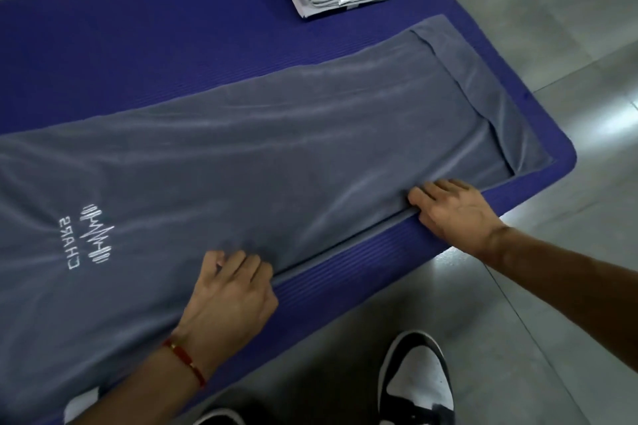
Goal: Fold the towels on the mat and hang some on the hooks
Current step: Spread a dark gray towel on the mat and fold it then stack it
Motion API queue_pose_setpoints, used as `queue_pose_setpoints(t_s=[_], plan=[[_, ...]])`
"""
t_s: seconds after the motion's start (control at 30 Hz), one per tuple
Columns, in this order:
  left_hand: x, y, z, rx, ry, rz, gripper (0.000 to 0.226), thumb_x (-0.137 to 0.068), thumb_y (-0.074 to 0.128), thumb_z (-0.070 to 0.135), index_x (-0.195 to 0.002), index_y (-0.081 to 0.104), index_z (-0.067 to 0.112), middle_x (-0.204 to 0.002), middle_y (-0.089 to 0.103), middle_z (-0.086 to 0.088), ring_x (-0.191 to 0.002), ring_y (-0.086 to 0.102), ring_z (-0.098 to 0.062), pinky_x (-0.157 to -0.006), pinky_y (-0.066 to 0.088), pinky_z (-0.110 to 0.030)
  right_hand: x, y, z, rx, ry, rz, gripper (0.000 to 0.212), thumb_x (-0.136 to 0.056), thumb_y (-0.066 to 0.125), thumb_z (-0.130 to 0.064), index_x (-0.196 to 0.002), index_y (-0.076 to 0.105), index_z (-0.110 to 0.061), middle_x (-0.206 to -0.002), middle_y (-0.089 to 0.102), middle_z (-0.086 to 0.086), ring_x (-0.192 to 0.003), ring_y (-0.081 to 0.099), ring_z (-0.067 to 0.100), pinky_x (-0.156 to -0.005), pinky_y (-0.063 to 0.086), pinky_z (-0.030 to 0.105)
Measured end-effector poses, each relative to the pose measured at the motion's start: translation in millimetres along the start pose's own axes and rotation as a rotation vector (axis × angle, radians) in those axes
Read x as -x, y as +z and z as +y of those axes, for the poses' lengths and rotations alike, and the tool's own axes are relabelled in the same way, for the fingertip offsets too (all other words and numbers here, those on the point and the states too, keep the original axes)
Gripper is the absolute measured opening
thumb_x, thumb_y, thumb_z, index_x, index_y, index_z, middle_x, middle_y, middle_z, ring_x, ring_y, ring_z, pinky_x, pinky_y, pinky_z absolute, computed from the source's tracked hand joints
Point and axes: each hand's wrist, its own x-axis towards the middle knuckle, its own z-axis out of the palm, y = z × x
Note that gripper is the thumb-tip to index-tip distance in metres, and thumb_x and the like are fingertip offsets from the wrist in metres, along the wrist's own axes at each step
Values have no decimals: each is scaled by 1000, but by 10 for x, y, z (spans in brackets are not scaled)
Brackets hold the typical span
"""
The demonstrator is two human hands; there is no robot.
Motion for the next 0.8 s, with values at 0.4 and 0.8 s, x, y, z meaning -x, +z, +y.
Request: queue_pose_setpoints(t_s=[0.4, 0.8], plan=[[-14, 41, 101, -154, -20, -254, 63, -50, 78, -9, -108, 59, 7, -92, 53, -14, -81, 50, -35, -71, 38, -49, 58, -59, 255, 46, -186, -148, 51, -70, 68, -3, -118, 60, -18, -107, 58, 7, -91, 62, 28, -76, 55, 43], [468, -22, -4, -74, -134, -38, 32, -67, 39, -1, -89, 57, 13, -79, 55, -10, -70, 58, -35, -59, 49, -42, -70, 23, -20, -13, -132, 82, 20, -85, 51, -19, -98, 62, -10, -89, 59, 11, -76, 59, 35, -70, 52, 47]])
